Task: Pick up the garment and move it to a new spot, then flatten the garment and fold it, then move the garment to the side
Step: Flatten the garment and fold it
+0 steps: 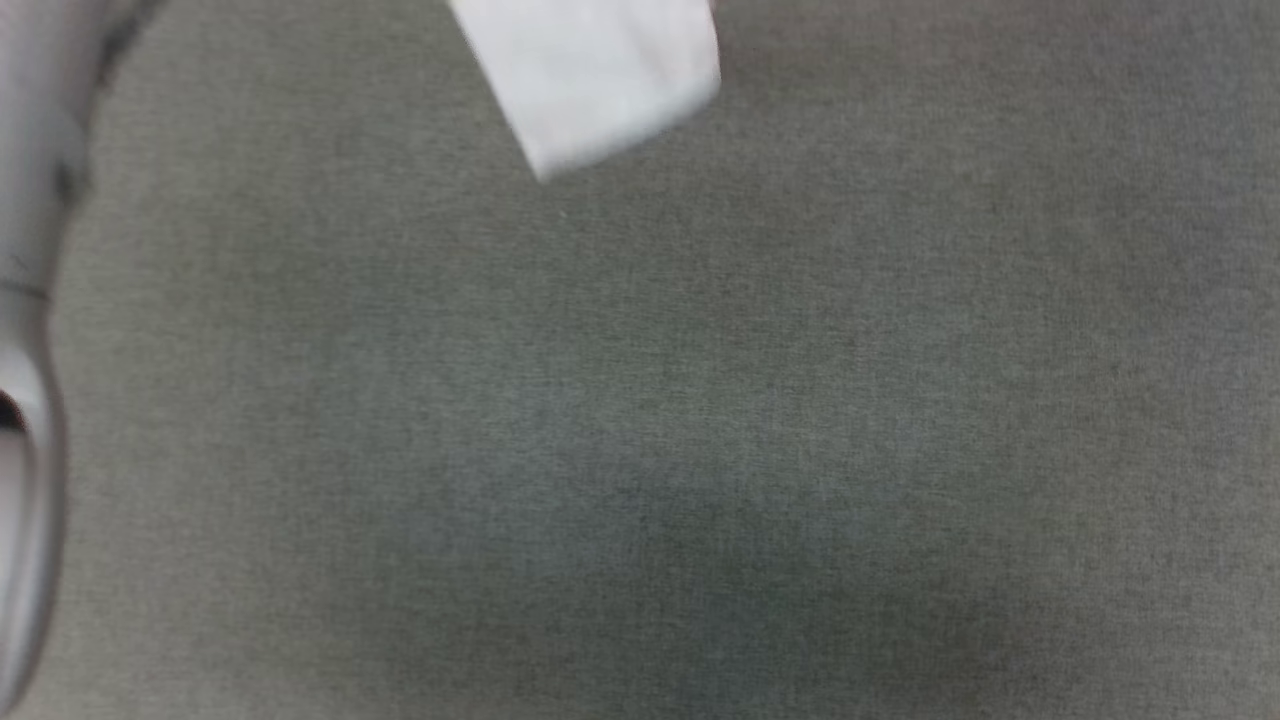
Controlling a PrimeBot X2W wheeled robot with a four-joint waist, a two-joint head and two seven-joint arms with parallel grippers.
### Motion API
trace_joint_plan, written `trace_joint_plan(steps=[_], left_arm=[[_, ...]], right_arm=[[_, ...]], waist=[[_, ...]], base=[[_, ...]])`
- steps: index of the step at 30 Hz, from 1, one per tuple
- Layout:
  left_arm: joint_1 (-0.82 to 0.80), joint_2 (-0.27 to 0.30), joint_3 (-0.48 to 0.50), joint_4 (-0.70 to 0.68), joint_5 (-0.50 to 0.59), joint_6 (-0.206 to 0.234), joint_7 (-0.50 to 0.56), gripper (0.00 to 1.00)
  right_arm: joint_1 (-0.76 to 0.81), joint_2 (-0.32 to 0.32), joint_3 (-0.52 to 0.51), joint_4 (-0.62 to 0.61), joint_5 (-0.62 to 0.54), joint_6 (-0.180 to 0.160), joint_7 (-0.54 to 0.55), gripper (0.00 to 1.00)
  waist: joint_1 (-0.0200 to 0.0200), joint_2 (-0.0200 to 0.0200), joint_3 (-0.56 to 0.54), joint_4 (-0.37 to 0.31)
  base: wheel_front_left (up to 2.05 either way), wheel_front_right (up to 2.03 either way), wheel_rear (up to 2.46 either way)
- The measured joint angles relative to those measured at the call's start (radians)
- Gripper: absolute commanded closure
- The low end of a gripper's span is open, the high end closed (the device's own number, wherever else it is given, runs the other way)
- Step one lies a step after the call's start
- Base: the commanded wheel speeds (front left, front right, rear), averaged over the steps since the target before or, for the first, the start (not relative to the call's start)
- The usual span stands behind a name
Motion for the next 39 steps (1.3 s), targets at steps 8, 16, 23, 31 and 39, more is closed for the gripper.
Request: trace_joint_plan(steps=[8,16,23,31,39], left_arm=[[-0.075,-0.031,0.053,0.075,0.005,-0.028,-0.026,1.00],[0.253,-0.043,0.002,-0.161,-0.119,-0.031,-0.023,1.00],[0.613,0.048,-0.053,-0.445,-0.224,-0.031,-0.026,1.00],[0.957,0.126,0.029,-0.687,-0.232,-0.031,-0.028,1.00],[1.315,0.168,0.199,-0.902,-0.134,-0.031,-0.030,1.00]], right_arm=[[-0.054,0.031,0.007,0.103,-0.058,0.000,-0.070,1.00],[0.165,0.028,0.218,0.051,0.063,0.000,-0.052,1.00],[0.479,-0.123,0.404,-0.226,0.323,0.000,0.047,1.00],[0.908,-0.291,0.411,-0.583,0.507,0.000,0.143,1.00],[1.262,-0.293,0.265,-0.918,0.487,0.000,0.315,1.00]], waist=[[0.0000,0.0000,0.039,-0.030],[0.0000,0.0000,-0.003,-0.020],[0.0000,0.0000,-0.057,-0.005],[0.0000,0.0000,-0.139,0.001],[0.0000,0.0000,-0.215,-0.028]], base=[[0.00,0.00,0.00],[0.00,0.00,0.00],[0.00,0.00,0.00],[0.00,0.00,0.00],[0.00,0.00,0.00]])
